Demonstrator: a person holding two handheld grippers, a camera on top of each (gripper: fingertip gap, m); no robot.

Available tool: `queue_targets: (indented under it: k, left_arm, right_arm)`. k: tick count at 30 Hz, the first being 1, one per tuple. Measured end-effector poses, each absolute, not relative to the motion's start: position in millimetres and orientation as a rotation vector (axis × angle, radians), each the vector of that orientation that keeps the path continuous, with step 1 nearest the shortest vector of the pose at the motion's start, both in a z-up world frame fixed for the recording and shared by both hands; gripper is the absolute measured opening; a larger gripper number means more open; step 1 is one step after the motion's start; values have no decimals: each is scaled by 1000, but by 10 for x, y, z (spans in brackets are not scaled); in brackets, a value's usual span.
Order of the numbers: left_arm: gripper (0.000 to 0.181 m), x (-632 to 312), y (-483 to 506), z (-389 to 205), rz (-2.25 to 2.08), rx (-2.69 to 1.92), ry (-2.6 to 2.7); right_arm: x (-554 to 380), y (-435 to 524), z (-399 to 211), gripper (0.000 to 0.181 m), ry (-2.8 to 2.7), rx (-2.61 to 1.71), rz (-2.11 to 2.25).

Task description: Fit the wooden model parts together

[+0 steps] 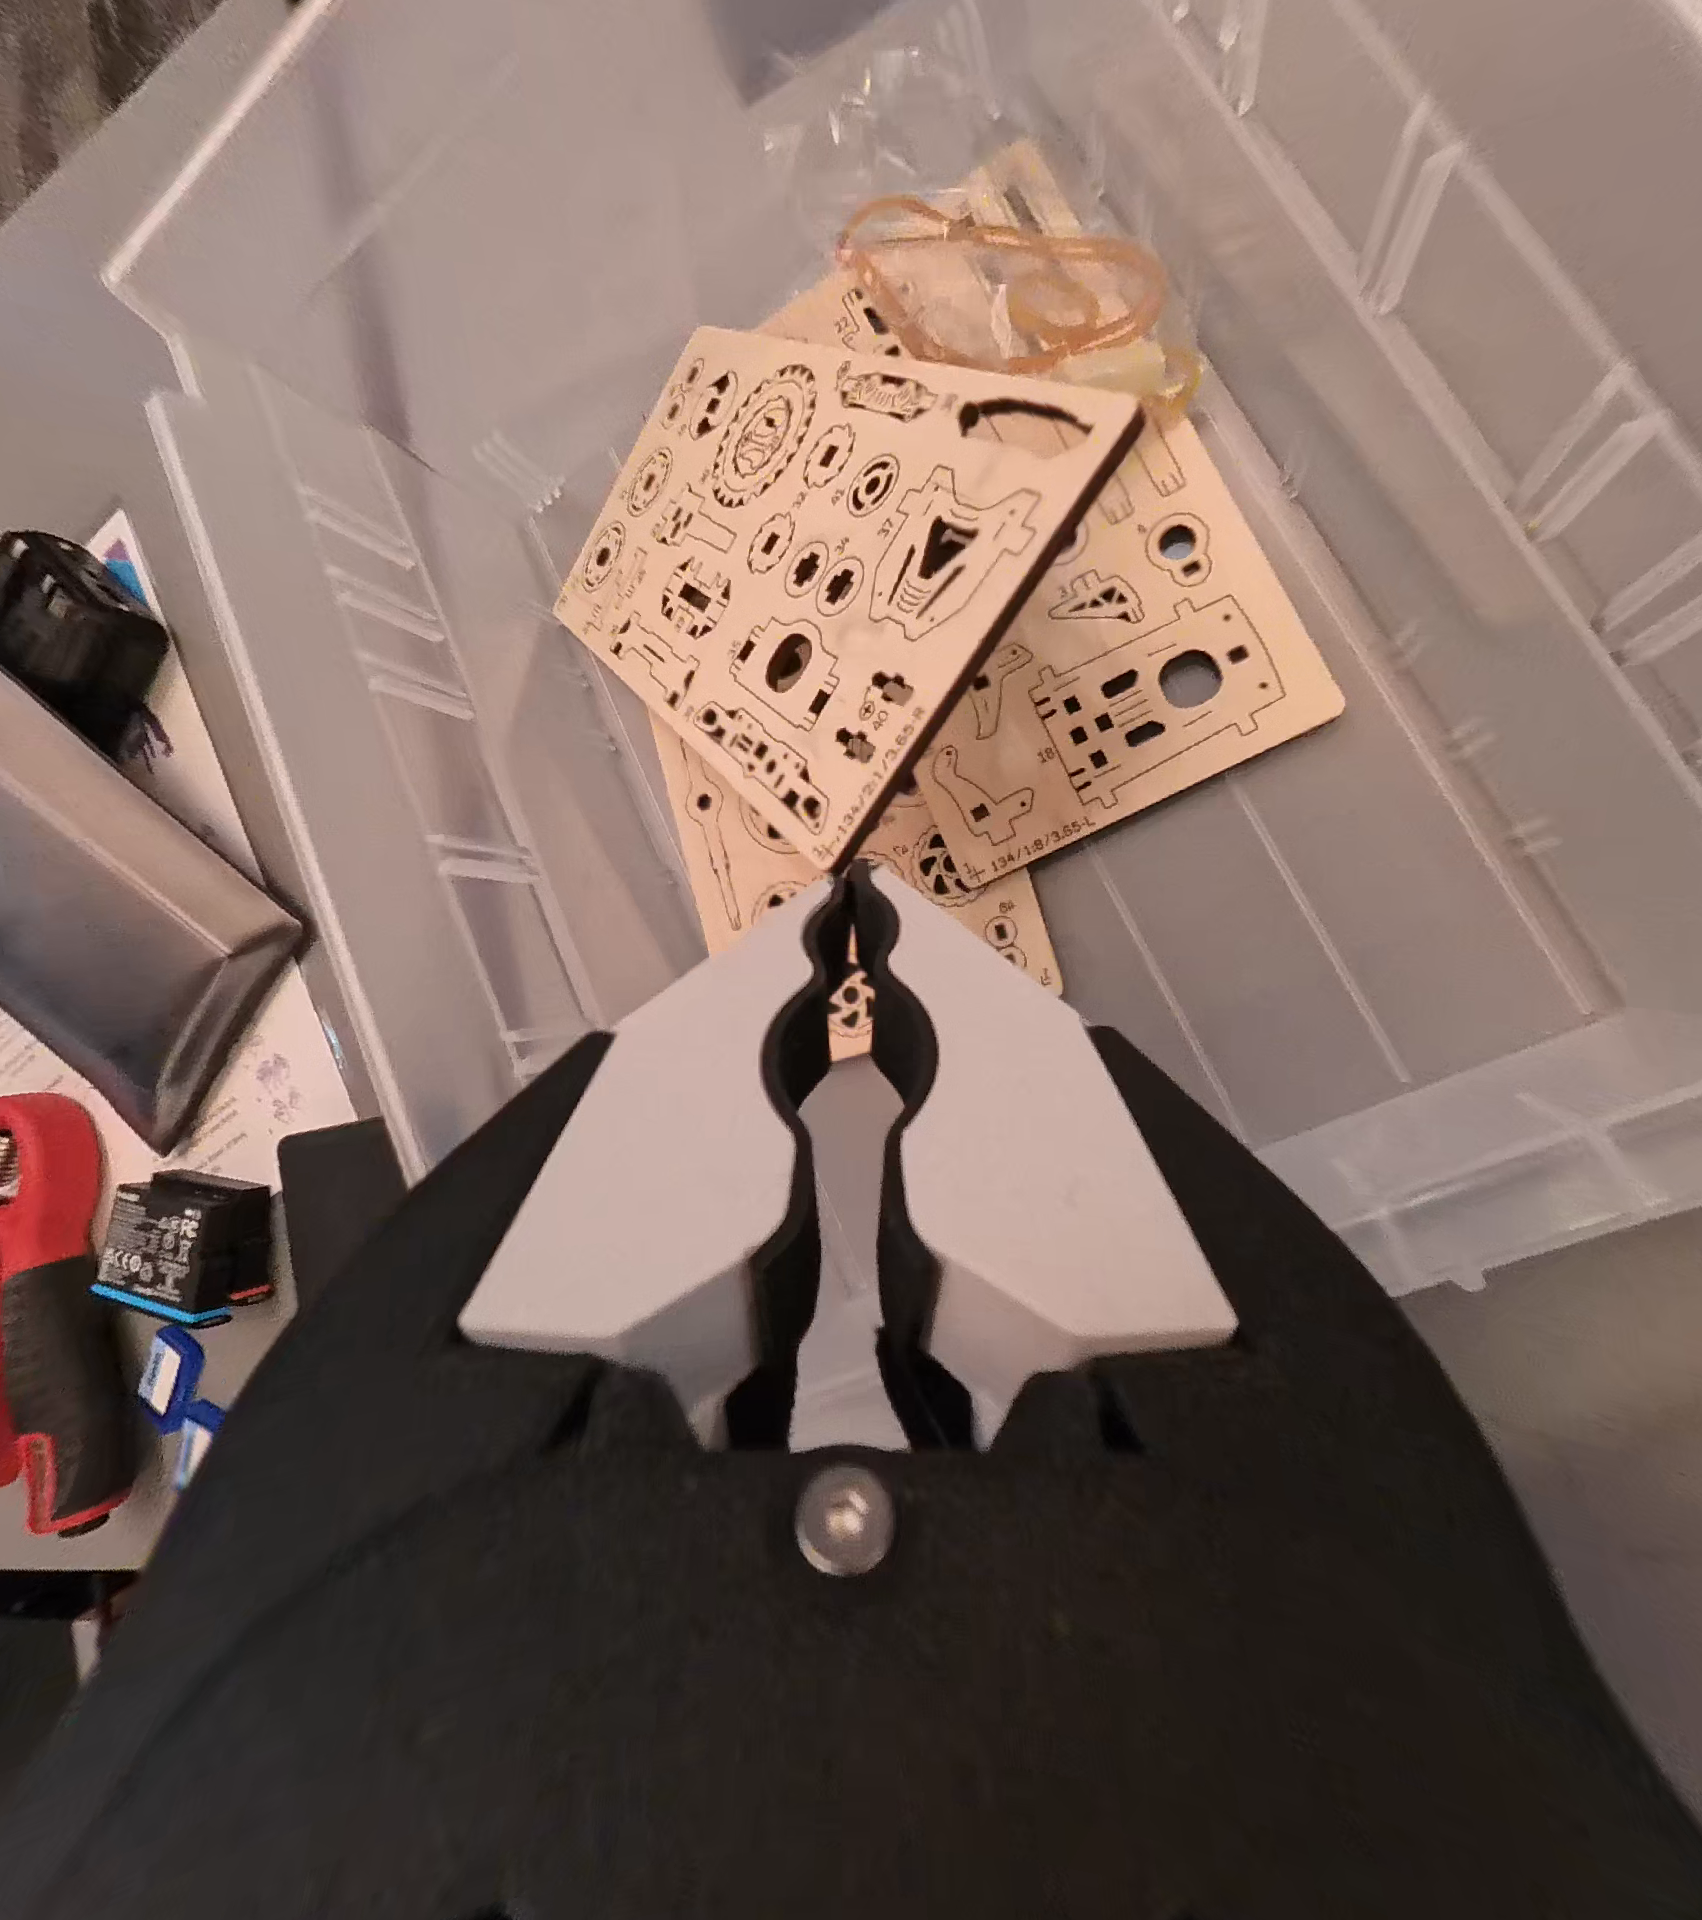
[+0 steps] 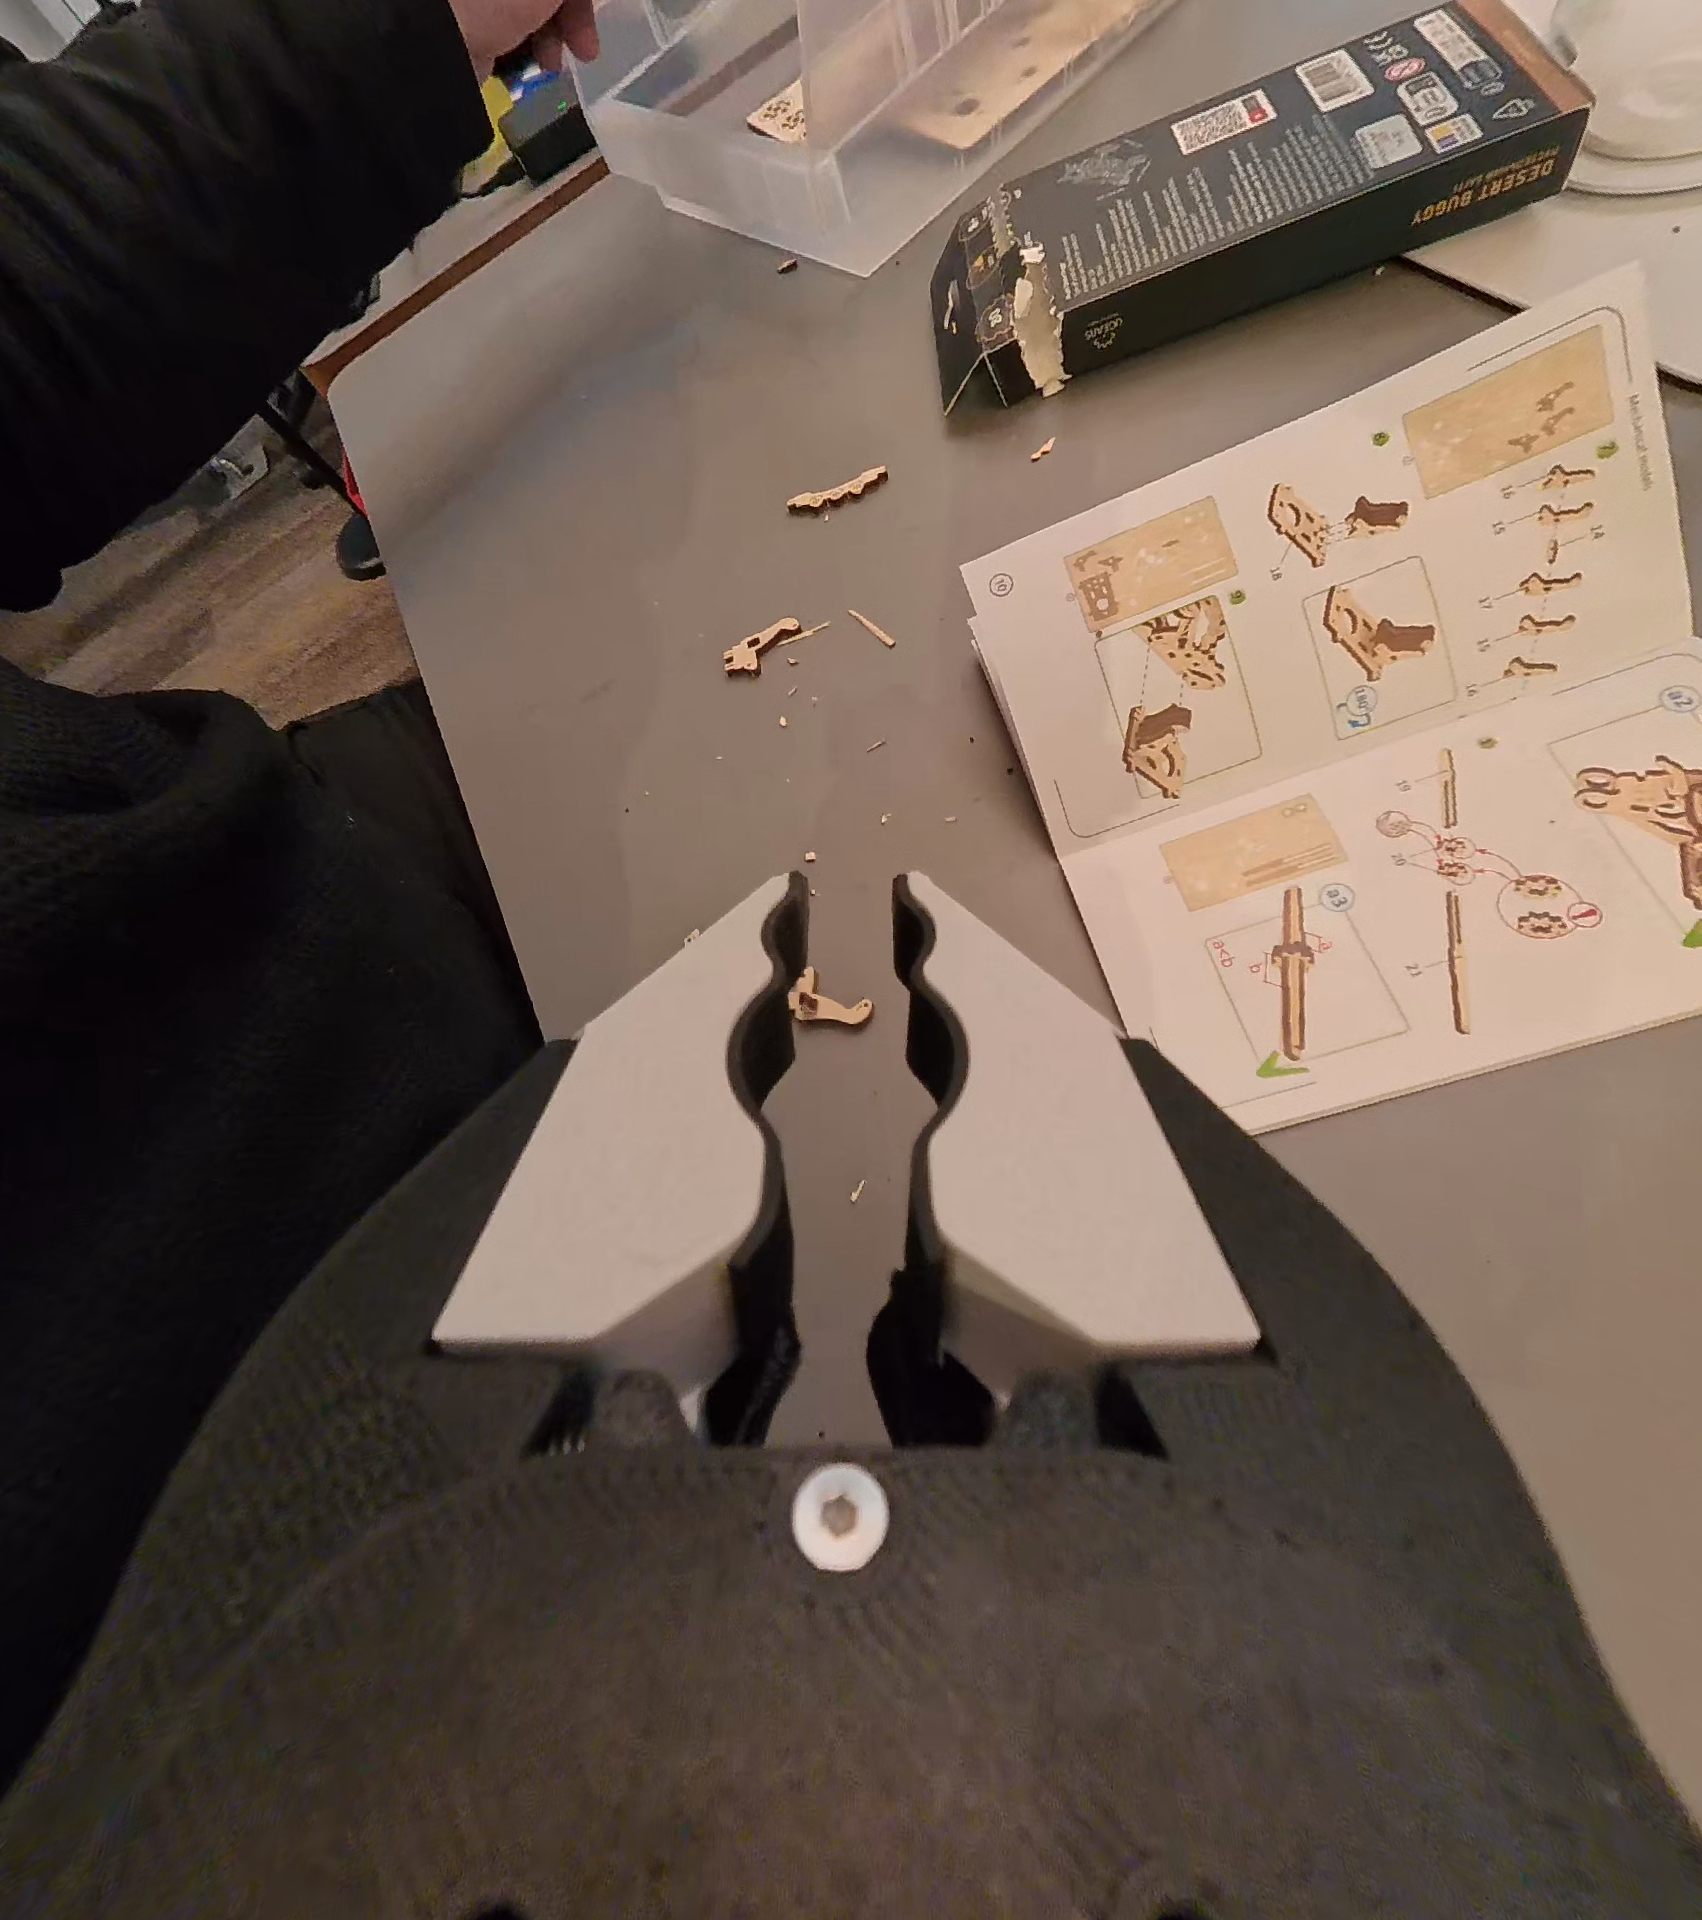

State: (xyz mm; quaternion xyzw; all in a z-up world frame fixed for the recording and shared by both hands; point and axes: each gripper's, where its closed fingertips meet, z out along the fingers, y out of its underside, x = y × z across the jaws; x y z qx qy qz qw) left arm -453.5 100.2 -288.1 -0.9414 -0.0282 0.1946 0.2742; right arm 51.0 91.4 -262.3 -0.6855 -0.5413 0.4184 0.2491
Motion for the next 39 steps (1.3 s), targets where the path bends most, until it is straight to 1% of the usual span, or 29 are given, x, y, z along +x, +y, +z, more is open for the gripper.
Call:
queue_targets:
  k: [5, 11, 15, 19, 24, 26, 29, 32, 33, 35, 36, 38, 39]
  left_arm:
    - [0, -4534, 990, -2818, 557, -2522, -43]
    - [0, -4476, 883, -2600, 621, -2444, 12]
    - [0, -4480, 703, -2624, 672, -2484, 50]
    - [0, -4487, 654, -2813, 574, -2564, 19]
    - [44, -4430, 967, -2971, 497, -2616, 66]
    - [49, -4469, 1115, -3024, 490, -2644, 85]
    - [65, -4498, 1324, -3161, 440, -2708, 108]
    - [70, -4520, 1438, -3282, 462, -2765, 186]
    - [66, -4501, 1462, -3318, 431, -2775, 207]
    - [69, -4503, 1501, -3329, 369, -2770, 181]
    - [61, -4481, 1496, -3344, 322, -2774, 178]
    - [32, -4410, 1493, -3376, 241, -2763, 186]
    - [24, -4427, 1496, -3377, 272, -2745, 199]
  right_arm:
    - [511, 899, -2654, 13, -1484, -1875, 1146]
    - [514, 896, -2664, 13, -1482, -1876, 1156]
    - [519, 902, -2725, 13, -1489, -1895, 1157]
    - [533, 944, -2766, 14, -1473, -1915, 1150]
    - [514, 948, -2812, 14, -1483, -1926, 1121]
    - [503, 945, -2830, 14, -1482, -1932, 1119]
    - [473, 935, -2858, 13, -1481, -1942, 1124]
    - [456, 929, -2900, 13, -1492, -1953, 1113]
    - [454, 928, -2914, 13, -1493, -1958, 1112]
    - [456, 937, -2937, 13, -1490, -1965, 1111]
    - [457, 946, -2946, 13, -1488, -1969, 1110]
    - [462, 965, -2962, 13, -1480, -1974, 1110]
    - [464, 972, -2970, 13, -1476, -1977, 1113]
